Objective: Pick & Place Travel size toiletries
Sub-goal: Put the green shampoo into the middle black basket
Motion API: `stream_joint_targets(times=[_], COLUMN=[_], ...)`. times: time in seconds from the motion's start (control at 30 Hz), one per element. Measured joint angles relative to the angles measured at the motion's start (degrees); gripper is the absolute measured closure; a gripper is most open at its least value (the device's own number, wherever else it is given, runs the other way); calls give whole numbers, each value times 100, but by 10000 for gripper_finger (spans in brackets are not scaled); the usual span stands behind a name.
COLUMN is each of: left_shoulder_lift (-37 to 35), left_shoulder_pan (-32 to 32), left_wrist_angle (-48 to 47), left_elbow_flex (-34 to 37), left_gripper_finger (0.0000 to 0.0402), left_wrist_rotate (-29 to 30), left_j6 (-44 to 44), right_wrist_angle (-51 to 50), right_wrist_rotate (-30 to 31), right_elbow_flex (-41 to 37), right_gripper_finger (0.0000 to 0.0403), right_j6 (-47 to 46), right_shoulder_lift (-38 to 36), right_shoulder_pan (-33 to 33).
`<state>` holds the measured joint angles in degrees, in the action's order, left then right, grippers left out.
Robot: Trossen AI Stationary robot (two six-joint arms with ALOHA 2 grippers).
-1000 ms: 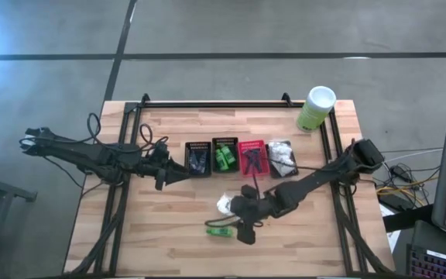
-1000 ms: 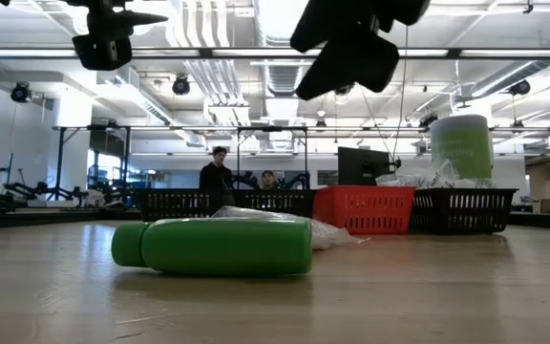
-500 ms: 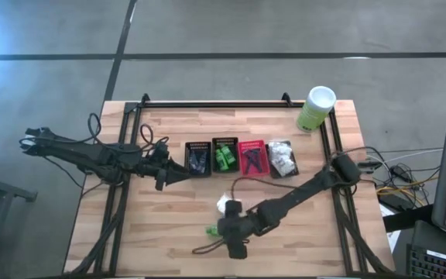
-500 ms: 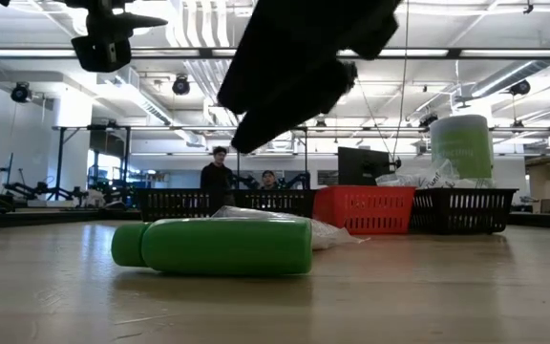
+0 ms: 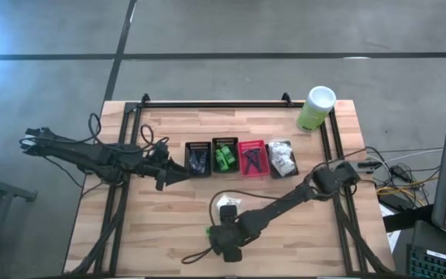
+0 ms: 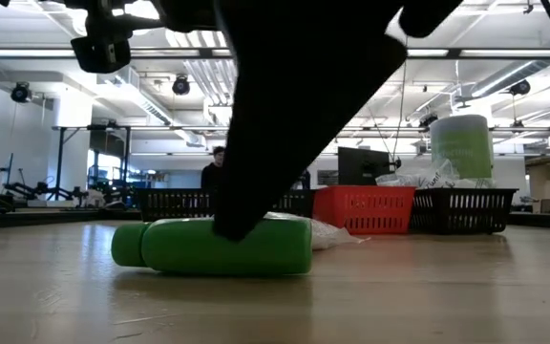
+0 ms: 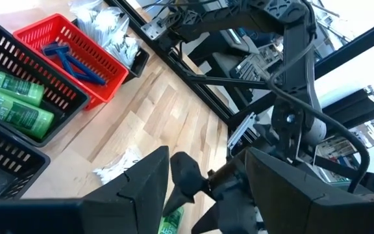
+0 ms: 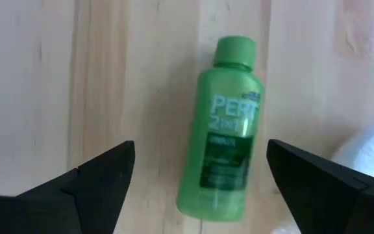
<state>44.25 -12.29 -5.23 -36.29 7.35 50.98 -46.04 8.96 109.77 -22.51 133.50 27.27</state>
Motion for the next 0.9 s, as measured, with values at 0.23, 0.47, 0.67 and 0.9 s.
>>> stream_joint_targets(times=[0.23,0.47,0.67,0.9], left_shoulder_lift=[0,0,0,0], left_shoulder_pan=[0,0,-1,0], left_wrist_angle=[-7,-4,1,9], left_elbow_flex=[0,0,0,0], left_gripper_finger=[193,193,193,193], left_wrist_rotate=[-1,-1,-1,-2], left_j6=[0,0,0,0], right_wrist_angle=[69,324,383,337], right_wrist_rotate=[-1,-91,-303,-301], right_elbow_flex=[-108,-290,-430,-420], right_gripper_finger=[88,129,173,232], right_j6=[-1,-347,-579,-801], right_shoulder_lift=[84,84,65,60], right_shoulder_pan=[-88,-114,-119,-125])
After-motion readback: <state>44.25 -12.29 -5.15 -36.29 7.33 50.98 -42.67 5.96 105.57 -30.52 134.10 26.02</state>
